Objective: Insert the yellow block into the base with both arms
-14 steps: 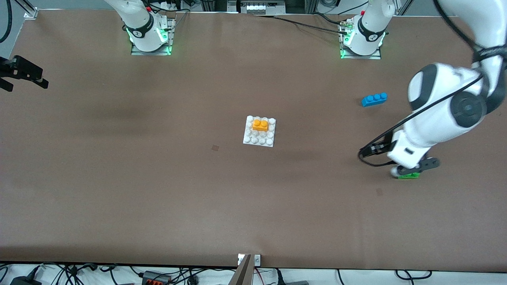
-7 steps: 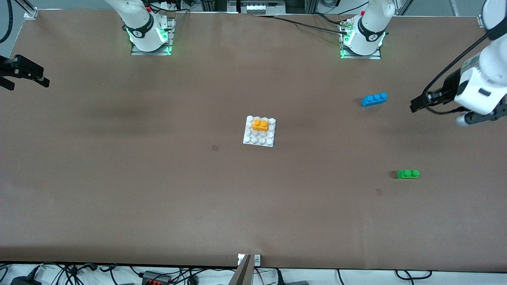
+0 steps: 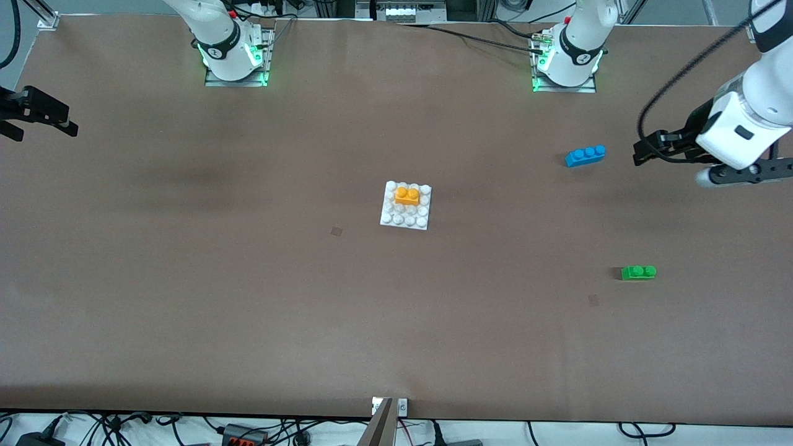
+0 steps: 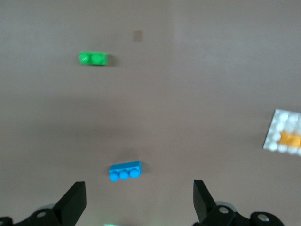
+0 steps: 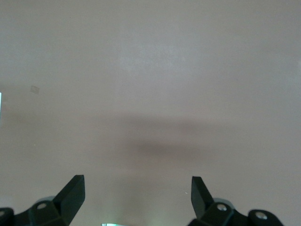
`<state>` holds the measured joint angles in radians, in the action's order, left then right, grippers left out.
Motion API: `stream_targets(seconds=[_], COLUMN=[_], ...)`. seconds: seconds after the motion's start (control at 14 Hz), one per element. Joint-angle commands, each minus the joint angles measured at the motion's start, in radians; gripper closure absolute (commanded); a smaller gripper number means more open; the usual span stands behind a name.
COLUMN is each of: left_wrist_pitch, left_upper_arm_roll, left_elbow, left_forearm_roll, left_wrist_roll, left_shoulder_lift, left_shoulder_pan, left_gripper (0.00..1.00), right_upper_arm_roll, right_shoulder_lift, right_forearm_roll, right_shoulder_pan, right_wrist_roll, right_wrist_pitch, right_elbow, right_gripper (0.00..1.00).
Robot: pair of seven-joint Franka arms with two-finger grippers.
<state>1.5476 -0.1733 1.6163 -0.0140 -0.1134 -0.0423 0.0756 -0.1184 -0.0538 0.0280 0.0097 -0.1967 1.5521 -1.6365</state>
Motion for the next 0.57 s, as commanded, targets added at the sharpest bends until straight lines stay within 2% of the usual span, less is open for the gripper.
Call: stream_targets(seconds=[0.0, 0.29, 0.36, 0.5], left_wrist_pitch=[0.032, 0.037, 0.034, 0.029], left_upper_arm_roll=[-0.009, -0.014, -0.018, -0.020], left_elbow=[-0.027, -0.029, -0.029, -0.030], left_forearm_roll=[-0.003, -0.012, -0.015, -0.044], left_wrist_roll=[0.266, 0.305, 0.279, 0.097], left_shoulder_lift=[-0.019, -0.024, -0.024, -0.024], left_shoulder_pan=[0.039, 0.041, 0.039, 0.041], left_gripper=[0.00, 0.00, 0.00, 0.00], right_upper_arm_roll=[-0.006, -0.006, -0.006, -0.006], right_shoulder_lift=[0.005, 0.003, 0.005, 0.003], right_forearm_roll=[0.020, 0.020, 0.020, 0.020], right_shoulder_pan=[0.001, 0.001, -0.001, -0.001], right_wrist_roll=[-0.001, -0.001, -0.001, -0.001], right_wrist_pitch=[-0.021, -0.023, -0.023, -0.023], right_elbow=[0.017, 0.017, 0.017, 0.017], right_gripper=[0.00, 0.00, 0.00, 0.00])
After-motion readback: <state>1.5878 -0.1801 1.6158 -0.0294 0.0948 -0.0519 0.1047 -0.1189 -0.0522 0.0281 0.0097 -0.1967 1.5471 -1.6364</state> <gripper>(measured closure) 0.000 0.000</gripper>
